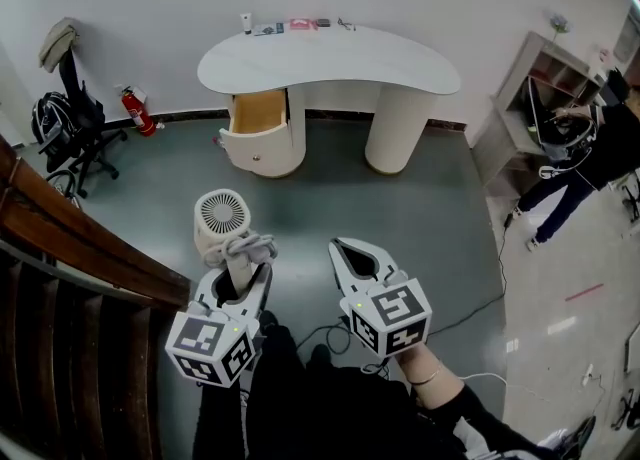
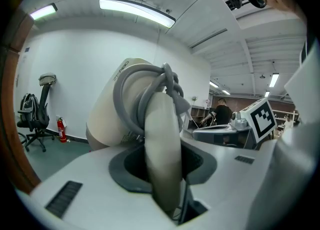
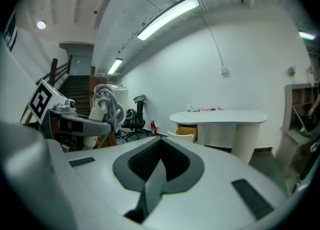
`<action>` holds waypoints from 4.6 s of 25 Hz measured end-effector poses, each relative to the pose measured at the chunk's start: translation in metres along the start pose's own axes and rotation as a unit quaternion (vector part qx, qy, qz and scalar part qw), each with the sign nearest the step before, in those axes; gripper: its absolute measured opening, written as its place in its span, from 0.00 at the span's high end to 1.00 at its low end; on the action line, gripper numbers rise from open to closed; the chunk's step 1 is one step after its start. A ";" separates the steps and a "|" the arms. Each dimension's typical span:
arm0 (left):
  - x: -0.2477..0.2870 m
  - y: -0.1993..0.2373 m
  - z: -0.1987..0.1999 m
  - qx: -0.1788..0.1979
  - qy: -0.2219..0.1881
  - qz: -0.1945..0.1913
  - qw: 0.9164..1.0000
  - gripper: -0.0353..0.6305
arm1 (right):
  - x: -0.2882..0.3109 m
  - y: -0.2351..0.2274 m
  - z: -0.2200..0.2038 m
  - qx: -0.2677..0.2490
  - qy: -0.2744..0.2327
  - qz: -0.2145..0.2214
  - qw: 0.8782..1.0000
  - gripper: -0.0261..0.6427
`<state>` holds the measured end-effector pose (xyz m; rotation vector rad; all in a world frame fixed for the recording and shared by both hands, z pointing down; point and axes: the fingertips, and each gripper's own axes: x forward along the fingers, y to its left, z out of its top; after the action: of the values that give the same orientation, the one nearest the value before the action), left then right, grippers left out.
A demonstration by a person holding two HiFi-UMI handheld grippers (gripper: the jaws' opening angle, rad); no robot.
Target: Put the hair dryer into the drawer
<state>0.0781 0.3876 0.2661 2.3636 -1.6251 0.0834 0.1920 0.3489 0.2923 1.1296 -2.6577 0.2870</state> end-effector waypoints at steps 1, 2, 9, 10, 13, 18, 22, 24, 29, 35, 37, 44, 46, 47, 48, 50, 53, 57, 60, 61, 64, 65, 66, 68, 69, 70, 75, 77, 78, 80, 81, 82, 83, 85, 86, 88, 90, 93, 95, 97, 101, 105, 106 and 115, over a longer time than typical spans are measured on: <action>0.002 0.001 0.002 0.000 -0.003 0.000 1.000 0.75 | 0.001 -0.002 0.000 -0.003 0.001 -0.003 1.000 0.96; 0.003 0.002 0.003 -0.001 -0.005 0.000 1.000 0.75 | 0.001 -0.004 0.001 -0.003 0.000 -0.005 1.000 0.96; 0.017 0.015 0.013 -0.005 -0.012 -0.001 1.000 0.75 | 0.018 -0.014 0.010 0.006 -0.004 -0.008 1.000 0.96; 0.020 0.019 0.014 -0.005 -0.012 -0.001 1.000 0.75 | 0.022 -0.014 0.011 0.006 -0.003 -0.009 1.000 0.96; 0.028 0.033 0.021 -0.009 -0.015 -0.004 1.000 0.75 | 0.037 -0.015 0.015 0.007 0.001 -0.012 1.000 0.96; 0.053 0.065 0.032 -0.013 -0.017 -0.006 1.000 0.75 | 0.069 -0.024 0.022 0.010 0.009 -0.021 1.000 0.96; 0.078 0.096 0.038 -0.021 -0.014 -0.011 1.000 0.75 | 0.103 -0.034 0.029 0.014 0.014 -0.027 0.999 0.96; 0.091 0.113 0.043 -0.021 -0.009 -0.015 1.000 0.75 | 0.124 -0.039 0.034 0.017 0.017 -0.030 0.999 0.96; 0.122 0.158 0.054 -0.025 0.002 -0.023 0.999 0.75 | 0.177 -0.043 0.046 0.026 0.028 -0.032 0.999 0.96; 0.154 0.207 0.064 -0.033 0.014 -0.031 0.999 0.75 | 0.235 -0.045 0.058 0.031 0.041 -0.035 0.998 0.96; 0.161 0.221 0.068 -0.033 0.015 -0.035 0.999 0.75 | 0.251 -0.045 0.062 0.033 0.045 -0.038 0.998 0.96; 0.181 0.264 0.074 -0.028 0.023 -0.042 0.998 0.75 | 0.300 -0.043 0.070 0.030 0.057 -0.043 0.997 0.96; 0.186 0.274 0.073 -0.031 0.026 -0.042 0.998 0.75 | 0.310 -0.043 0.072 0.030 0.058 -0.044 0.997 0.96; 0.188 0.279 0.072 -0.033 0.028 -0.042 0.998 0.75 | 0.314 -0.043 0.073 0.030 0.060 -0.045 0.997 0.96; 0.190 0.283 0.071 -0.036 0.030 -0.042 0.998 0.75 | 0.318 -0.044 0.073 0.029 0.062 -0.046 0.997 0.96; 0.193 0.291 0.070 -0.042 0.032 -0.044 0.998 0.75 | 0.325 -0.045 0.073 0.028 0.067 -0.049 0.996 0.96; 0.198 0.299 0.069 -0.045 0.037 -0.048 0.997 0.75 | 0.332 -0.048 0.076 0.029 0.069 -0.055 0.996 0.96; 0.205 0.306 0.066 -0.049 0.041 -0.051 0.997 0.75 | 0.338 -0.053 0.075 0.029 0.075 -0.060 0.995 0.96; 0.209 0.306 0.065 -0.048 0.045 -0.055 0.996 0.75 | 0.340 -0.057 0.073 0.029 0.080 -0.065 0.994 0.96; 0.211 0.306 0.064 -0.047 0.047 -0.056 0.996 0.75 | 0.340 -0.059 0.073 0.030 0.081 -0.066 0.994 0.96; 0.217 0.308 0.063 -0.044 0.052 -0.058 0.996 0.75 | 0.343 -0.063 0.072 0.033 0.082 -0.068 0.994 0.96; 0.219 0.309 0.063 -0.043 0.054 -0.057 0.996 0.75 | 0.345 -0.065 0.072 0.033 0.082 -0.069 0.994 0.96; 0.222 0.310 0.063 -0.042 0.055 -0.057 0.996 0.75 | 0.347 -0.066 0.072 0.034 0.081 -0.069 0.994 0.96; 0.227 0.313 0.064 -0.042 0.057 -0.057 0.996 0.75 | 0.350 -0.070 0.073 0.035 0.081 -0.069 0.994 0.96; 0.230 0.314 0.064 -0.042 0.059 -0.057 0.996 0.75 | 0.353 -0.072 0.074 0.035 0.081 -0.069 0.994 0.96; 0.233 0.315 0.065 -0.041 0.060 -0.058 0.996 0.75 | 0.355 -0.074 0.074 0.035 0.082 -0.069 0.994 0.96; 0.253 0.321 0.063 -0.030 0.077 -0.065 0.994 0.75 | 0.369 -0.085 0.076 0.037 0.082 -0.068 0.994 0.96; 0.264 0.325 0.060 -0.029 0.086 -0.067 0.994 0.75 | 0.376 -0.091 0.076 0.039 0.085 -0.068 0.993 0.96; 0.269 0.326 0.059 -0.028 0.091 -0.069 0.993 0.75 | 0.379 -0.095 0.076 0.040 0.087 -0.068 0.993 0.96; 0.282 0.329 0.055 -0.028 0.104 -0.072 0.992 0.75 | 0.386 -0.104 0.075 0.043 0.090 -0.069 0.993 0.96; 0.288 0.330 0.053 -0.028 0.112 -0.074 0.991 0.75 | 0.390 -0.109 0.074 0.044 0.092 -0.070 0.992 0.96; 0.295 0.332 0.050 -0.028 0.121 -0.077 0.989 0.75 | 0.394 -0.114 0.074 0.046 0.094 -0.071 0.992 0.96; 0.302 0.334 0.047 -0.028 0.131 -0.080 0.988 0.75 | 0.398 -0.119 0.074 0.048 0.096 -0.072 0.992 0.96; 0.316 0.337 0.040 -0.027 0.152 -0.086 0.984 0.75 | 0.406 -0.130 0.073 0.053 0.101 -0.074 0.991 0.96; 0.323 0.338 0.037 -0.027 0.162 -0.089 0.982 0.75 | 0.411 -0.135 0.073 0.056 0.103 -0.075 0.990 0.96; 0.337 0.341 0.031 -0.026 0.178 -0.093 0.979 0.75 | 0.419 -0.147 0.072 0.062 0.107 -0.077 0.989 0.96; 0.351 0.343 0.026 -0.027 0.191 -0.098 0.976 0.75 | 0.428 -0.158 0.070 0.067 0.112 -0.078 0.988 0.96; 0.369 0.346 0.017 -0.027 0.215 -0.106 0.971 0.75 | 0.442 -0.174 0.067 0.074 0.121 -0.078 0.987 0.96; 0.380 0.346 0.011 -0.023 0.231 -0.114 0.966 0.75 | 0.450 -0.184 0.066 0.077 0.127 -0.077 0.986 0.96; 0.391 0.346 0.006 -0.018 0.249 -0.123 0.960 0.75 | 0.459 -0.194 0.065 0.080 0.132 -0.075 0.985 0.96; 0.404 0.346 -0.009 -0.006 0.292 -0.143 0.946 0.75 | 0.474 -0.206 0.061 0.089 0.144 -0.070 0.983 0.96; 0.415 0.349 -0.024 0.008 0.334 -0.164 0.928 0.75 | 0.490 -0.216 0.056 0.095 0.154 -0.063 0.981 0.96; 0.418 0.349 -0.028 0.008 0.345 -0.169 0.923 0.75 | 0.494 -0.219 0.054 0.097 0.158 -0.062 0.981 0.96; 0.430 0.353 -0.063 0.044 0.441 -0.223 0.868 0.75 | 0.515 -0.231 0.038 0.109 0.183 -0.054 0.976 0.96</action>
<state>-0.0829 -0.1042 0.4788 2.1570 -0.6371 0.9906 0.0080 -0.1686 0.4271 1.1486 -2.2738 0.7069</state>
